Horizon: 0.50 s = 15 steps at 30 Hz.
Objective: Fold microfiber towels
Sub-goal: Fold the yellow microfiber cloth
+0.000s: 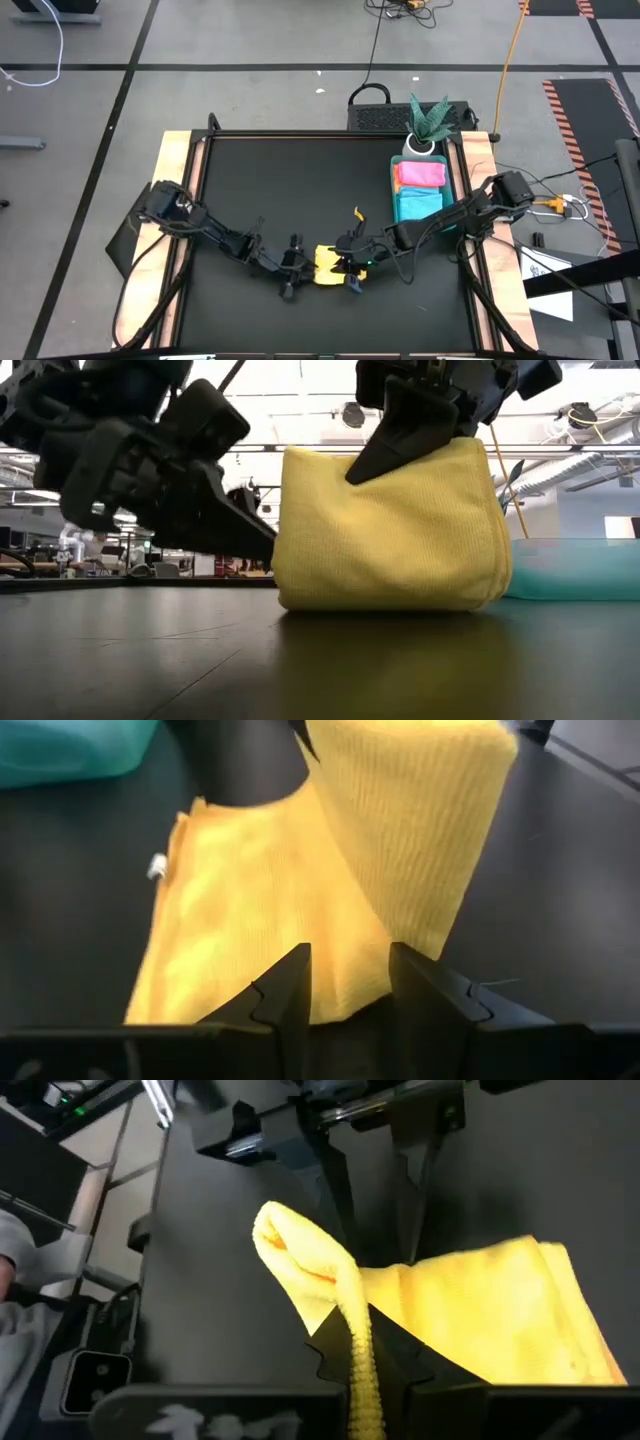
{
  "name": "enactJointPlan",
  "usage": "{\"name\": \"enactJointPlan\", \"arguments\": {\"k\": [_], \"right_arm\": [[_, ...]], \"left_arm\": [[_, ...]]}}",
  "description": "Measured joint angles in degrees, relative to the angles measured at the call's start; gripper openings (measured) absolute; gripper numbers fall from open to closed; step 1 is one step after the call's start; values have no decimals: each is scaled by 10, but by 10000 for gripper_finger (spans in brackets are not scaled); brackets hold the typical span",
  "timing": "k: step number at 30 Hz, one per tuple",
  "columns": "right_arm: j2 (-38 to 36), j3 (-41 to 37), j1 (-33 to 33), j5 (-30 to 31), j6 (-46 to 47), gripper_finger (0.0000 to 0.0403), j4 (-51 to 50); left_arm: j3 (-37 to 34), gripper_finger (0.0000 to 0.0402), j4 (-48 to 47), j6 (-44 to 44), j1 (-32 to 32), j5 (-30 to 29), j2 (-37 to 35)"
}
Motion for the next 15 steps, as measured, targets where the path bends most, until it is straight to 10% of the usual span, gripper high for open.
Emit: {"name": "enactJointPlan", "arguments": {"k": [15], "right_arm": [[6, -5, -32, 41, 25, 4, -48]], "left_arm": [[18, 140, 18, -4, -8, 15, 46]]}}
